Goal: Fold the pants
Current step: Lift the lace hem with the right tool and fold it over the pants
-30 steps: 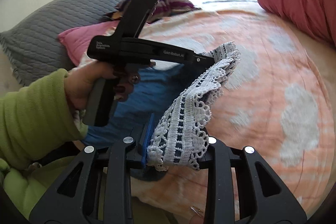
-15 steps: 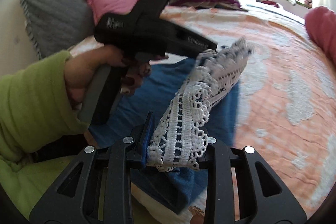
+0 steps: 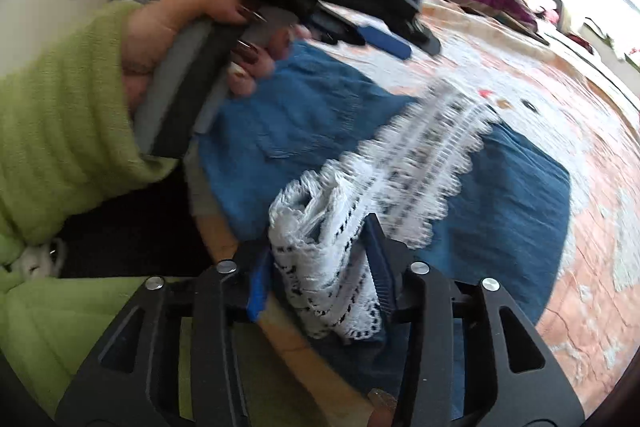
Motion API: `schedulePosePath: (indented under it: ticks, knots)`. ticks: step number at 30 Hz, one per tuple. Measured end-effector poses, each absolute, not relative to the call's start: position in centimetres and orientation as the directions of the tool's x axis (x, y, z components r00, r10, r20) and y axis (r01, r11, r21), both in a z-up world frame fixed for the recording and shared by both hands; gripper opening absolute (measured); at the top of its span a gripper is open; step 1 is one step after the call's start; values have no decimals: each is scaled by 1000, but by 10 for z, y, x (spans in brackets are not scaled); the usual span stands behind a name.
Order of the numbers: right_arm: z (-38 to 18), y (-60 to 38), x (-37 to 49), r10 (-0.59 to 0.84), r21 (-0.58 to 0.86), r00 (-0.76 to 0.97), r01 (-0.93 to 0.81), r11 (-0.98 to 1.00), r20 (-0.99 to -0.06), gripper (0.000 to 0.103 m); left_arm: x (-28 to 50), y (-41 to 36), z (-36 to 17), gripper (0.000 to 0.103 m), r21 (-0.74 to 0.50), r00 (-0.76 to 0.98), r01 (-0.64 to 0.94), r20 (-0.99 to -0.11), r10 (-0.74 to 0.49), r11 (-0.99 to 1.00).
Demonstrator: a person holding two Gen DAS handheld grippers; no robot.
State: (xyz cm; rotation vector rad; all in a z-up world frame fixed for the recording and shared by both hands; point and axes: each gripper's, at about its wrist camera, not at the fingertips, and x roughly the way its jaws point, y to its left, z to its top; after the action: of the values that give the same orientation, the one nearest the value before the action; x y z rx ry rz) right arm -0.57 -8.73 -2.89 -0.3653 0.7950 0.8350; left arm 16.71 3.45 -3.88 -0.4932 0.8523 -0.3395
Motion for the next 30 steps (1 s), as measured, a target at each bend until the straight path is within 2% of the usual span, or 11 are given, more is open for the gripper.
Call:
schedulePosePath:
  ticks: [3, 5, 10, 15, 17, 18, 19, 21, 25, 28, 30]
  knots:
    - [-10, -97, -13, 569, 41, 406, -788, 614, -715, 45, 168, 30, -44, 32, -545, 599, 95, -637, -485, 833]
    - [3, -112, -11, 568, 38, 442, -765, 642, -694, 51, 170, 27, -47, 38, -553, 584, 103, -639, -500, 827]
    - [12, -159, 22, 470, 8, 559, -637, 771, -683, 53, 180, 17, -58, 40, -562, 541, 113, -657, -525, 819]
    - [8, -178, 73, 394, 9, 582, -553, 833, -712, 56, 195, 9, -74, 40, -590, 502, 97, -666, -552, 801]
    - [5, -175, 84, 378, -6, 583, -548, 836, -719, 58, 200, 4, -78, 36, -589, 499, 94, -670, -550, 803]
    - [2, -171, 89, 374, -18, 579, -558, 830, -725, 58, 200, 2, -79, 31, -582, 502, 94, -673, -543, 808]
    - [-1, -168, 93, 360, -37, 583, -558, 829, -728, 59, 200, -2, -78, 22, -574, 500, 100, -677, -540, 813]
    - [-8, -158, 104, 340, -67, 579, -568, 821, -741, 59, 196, -7, -71, 16, -554, 516, 120, -674, -528, 824]
    - [-14, -148, 123, 346, -58, 566, -575, 816, -749, 59, 184, -6, -35, 12, -519, 589, 184, -621, -516, 835]
    - [-19, -139, 131, 346, -59, 558, -583, 811, -755, 60, 187, -6, -29, 12, -401, 607, 175, -675, -419, 899]
    - [-25, -134, 135, 328, -70, 553, -580, 812, -766, 62, 192, -4, -39, 12, -397, 591, 153, -697, -406, 905]
